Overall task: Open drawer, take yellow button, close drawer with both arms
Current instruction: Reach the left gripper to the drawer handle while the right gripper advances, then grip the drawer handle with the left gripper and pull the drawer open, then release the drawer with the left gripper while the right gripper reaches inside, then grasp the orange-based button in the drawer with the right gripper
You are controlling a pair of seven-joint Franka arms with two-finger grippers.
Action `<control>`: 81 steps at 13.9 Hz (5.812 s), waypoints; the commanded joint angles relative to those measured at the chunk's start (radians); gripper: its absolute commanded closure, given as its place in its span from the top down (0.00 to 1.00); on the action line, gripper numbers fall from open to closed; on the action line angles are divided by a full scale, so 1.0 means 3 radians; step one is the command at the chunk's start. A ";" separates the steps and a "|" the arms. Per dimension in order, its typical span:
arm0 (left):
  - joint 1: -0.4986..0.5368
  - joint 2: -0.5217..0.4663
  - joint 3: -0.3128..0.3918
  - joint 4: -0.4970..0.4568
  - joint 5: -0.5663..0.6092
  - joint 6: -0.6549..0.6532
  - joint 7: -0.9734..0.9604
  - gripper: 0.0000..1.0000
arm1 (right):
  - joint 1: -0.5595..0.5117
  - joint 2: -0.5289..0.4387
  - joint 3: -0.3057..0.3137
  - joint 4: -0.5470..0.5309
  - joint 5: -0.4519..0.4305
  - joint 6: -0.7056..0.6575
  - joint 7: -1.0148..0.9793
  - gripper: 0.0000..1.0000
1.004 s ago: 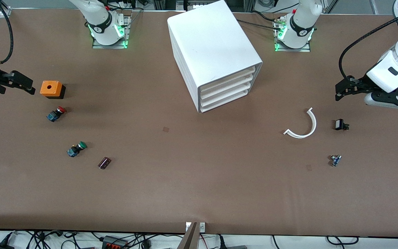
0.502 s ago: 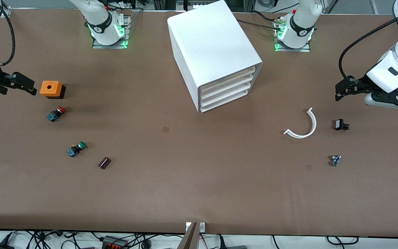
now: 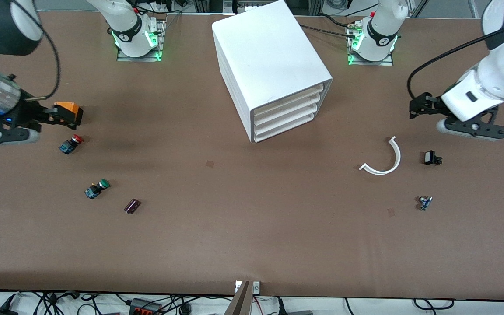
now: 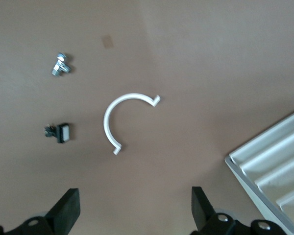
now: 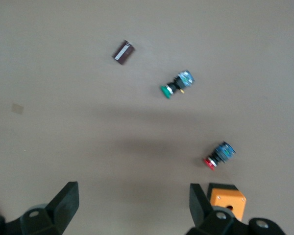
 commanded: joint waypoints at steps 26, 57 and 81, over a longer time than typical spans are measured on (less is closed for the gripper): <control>-0.0082 0.1254 -0.0139 -0.1370 -0.4123 -0.0201 0.3026 0.63 | 0.0971 0.0826 -0.0010 0.0413 0.0871 0.0761 0.0074 1.00; 0.0281 0.1500 0.0020 0.0351 -0.2653 -0.0665 0.1096 1.00 | 0.1779 0.1531 -0.0020 0.1569 0.0770 0.1083 0.0784 1.00; 0.0107 0.0881 -0.0088 0.1091 0.0100 -0.0299 -0.0287 1.00 | 0.2863 0.2411 -0.0051 0.2249 -0.0249 0.1303 0.2298 0.86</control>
